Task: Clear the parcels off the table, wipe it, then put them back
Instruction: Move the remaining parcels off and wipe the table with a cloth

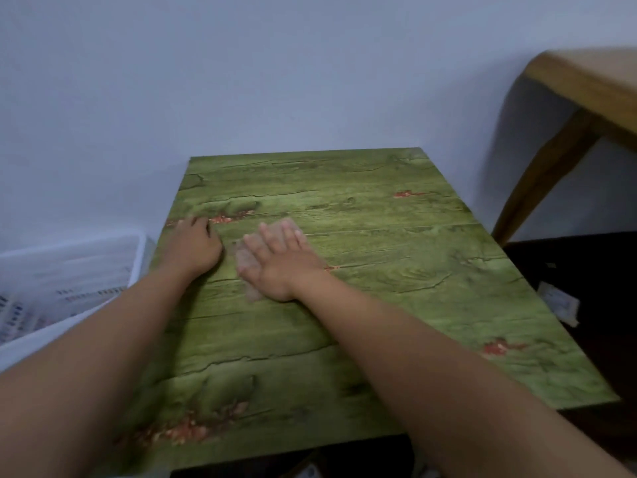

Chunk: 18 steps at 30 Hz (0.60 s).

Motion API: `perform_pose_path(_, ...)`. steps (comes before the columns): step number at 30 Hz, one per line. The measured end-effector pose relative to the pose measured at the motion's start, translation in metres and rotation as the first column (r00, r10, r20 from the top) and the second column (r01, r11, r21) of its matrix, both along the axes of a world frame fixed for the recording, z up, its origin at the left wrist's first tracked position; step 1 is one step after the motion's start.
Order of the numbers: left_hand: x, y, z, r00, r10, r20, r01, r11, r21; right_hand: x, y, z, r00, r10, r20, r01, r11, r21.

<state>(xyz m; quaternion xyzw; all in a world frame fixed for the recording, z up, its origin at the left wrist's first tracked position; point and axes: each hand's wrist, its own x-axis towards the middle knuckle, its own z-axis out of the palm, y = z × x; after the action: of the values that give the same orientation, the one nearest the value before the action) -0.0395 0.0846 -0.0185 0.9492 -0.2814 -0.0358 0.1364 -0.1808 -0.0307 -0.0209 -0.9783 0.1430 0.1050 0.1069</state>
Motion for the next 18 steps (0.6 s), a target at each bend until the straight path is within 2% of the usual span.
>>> perform_pose_path(5,-0.033,0.014,-0.012,0.999,0.018,0.038,-0.018,1.000,-0.016,-0.072,-0.085,-0.002,0.974,-0.224,0.030,0.224,0.974,0.023)
perform_pose_path(11,-0.063,0.035,-0.011,0.999,-0.013,0.050,0.014,1.000,-0.028,-0.182,-0.183,-0.010,0.827,-0.562,0.005,0.561,0.824,-0.078)
perform_pose_path(15,-0.082,0.045,-0.007,0.999,0.029,0.040,-0.027,0.998,-0.050,-0.204,-0.183,-0.005,0.709,-0.704,-0.050,0.704,0.710,-0.017)
perform_pose_path(18,-0.098,0.049,-0.006,0.995,0.072,0.071,-0.069,0.996,-0.055,-0.182,-0.147,-0.004,0.736,-0.676,-0.038,0.676,0.737,-0.011)
